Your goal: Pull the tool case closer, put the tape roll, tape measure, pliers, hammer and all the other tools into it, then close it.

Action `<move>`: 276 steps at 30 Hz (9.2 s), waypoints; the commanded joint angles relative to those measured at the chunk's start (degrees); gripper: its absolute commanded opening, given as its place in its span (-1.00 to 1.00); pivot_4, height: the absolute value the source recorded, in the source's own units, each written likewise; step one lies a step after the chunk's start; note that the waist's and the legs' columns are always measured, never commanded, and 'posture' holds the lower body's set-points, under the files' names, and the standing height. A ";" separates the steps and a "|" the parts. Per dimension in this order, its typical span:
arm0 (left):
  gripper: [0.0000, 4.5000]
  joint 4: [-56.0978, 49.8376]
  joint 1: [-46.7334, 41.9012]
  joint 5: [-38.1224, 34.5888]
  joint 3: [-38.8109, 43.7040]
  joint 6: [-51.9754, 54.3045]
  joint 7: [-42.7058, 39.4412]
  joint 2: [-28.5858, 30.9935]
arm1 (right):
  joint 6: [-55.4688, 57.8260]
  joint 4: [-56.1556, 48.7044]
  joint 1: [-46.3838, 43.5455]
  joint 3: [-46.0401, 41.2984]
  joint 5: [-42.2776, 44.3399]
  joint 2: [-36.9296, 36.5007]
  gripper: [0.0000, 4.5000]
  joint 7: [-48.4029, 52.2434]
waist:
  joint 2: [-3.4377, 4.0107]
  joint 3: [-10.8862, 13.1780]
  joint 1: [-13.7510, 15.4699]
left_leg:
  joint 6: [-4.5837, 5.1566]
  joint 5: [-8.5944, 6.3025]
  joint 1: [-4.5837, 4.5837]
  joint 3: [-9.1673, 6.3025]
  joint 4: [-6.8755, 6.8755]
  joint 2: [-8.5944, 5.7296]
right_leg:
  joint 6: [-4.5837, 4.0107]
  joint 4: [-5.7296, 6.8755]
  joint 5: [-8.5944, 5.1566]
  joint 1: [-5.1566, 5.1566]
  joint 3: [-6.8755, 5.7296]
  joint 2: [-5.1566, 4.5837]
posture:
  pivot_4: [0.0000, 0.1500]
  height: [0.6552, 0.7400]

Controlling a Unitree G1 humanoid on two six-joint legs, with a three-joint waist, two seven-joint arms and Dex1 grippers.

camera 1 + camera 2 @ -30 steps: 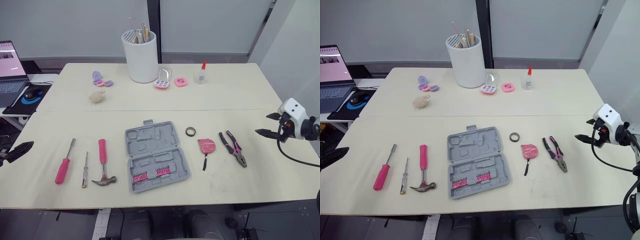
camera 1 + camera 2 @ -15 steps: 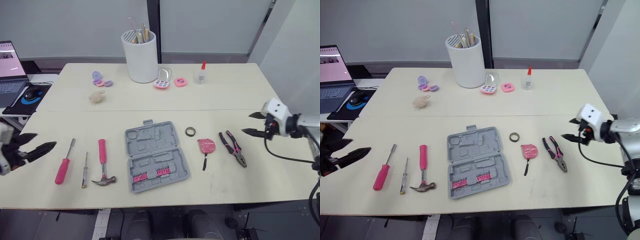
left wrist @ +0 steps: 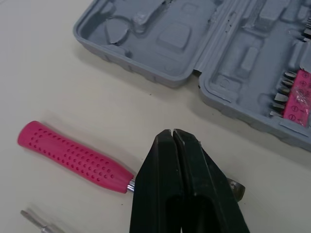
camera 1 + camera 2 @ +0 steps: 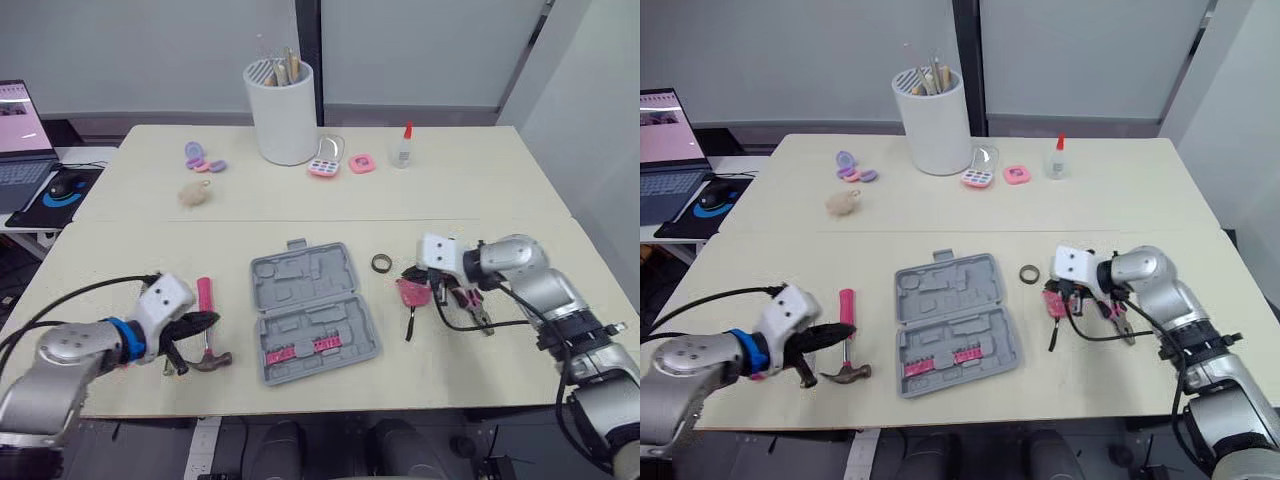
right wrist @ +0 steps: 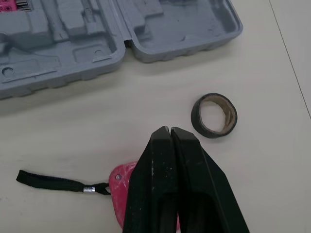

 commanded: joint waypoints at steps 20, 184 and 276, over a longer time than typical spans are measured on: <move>-1.00 8.03 -9.76 9.11 -10.97 -2.16 3.23 -6.48 | -11.42 20.31 -10.11 9.02 -11.03 13.60 -0.99 -5.25 | 0.00 0.00 0.34 | 0.00 0.00 0.02 -0.04 0.03 0.01 | 0.00 0.04 0.00 0.01 -0.02 0.03 | 1.00 1.00; 1.00 43.03 -5.06 -9.02 28.75 -1.76 -19.85 15.83 | 11.11 -3.94 22.87 -37.56 25.78 -22.86 0.99 6.13 | -0.14 0.01 0.59 | 0.01 -0.01 0.03 0.03 0.02 0.10 | -0.01 -0.06 -0.03 0.02 0.01 0.01 | 1.00 1.00; 1.00 -14.93 -14.23 -15.09 -4.32 -0.15 1.28 -14.27 | 3.14 22.04 -6.35 -1.60 -3.37 16.37 -0.84 -22.92 | -0.18 -0.02 0.65 | -0.01 -0.01 -0.07 -0.15 0.14 -0.01 | -0.01 -0.02 -0.02 0.06 0.01 0.17 | 1.00 1.00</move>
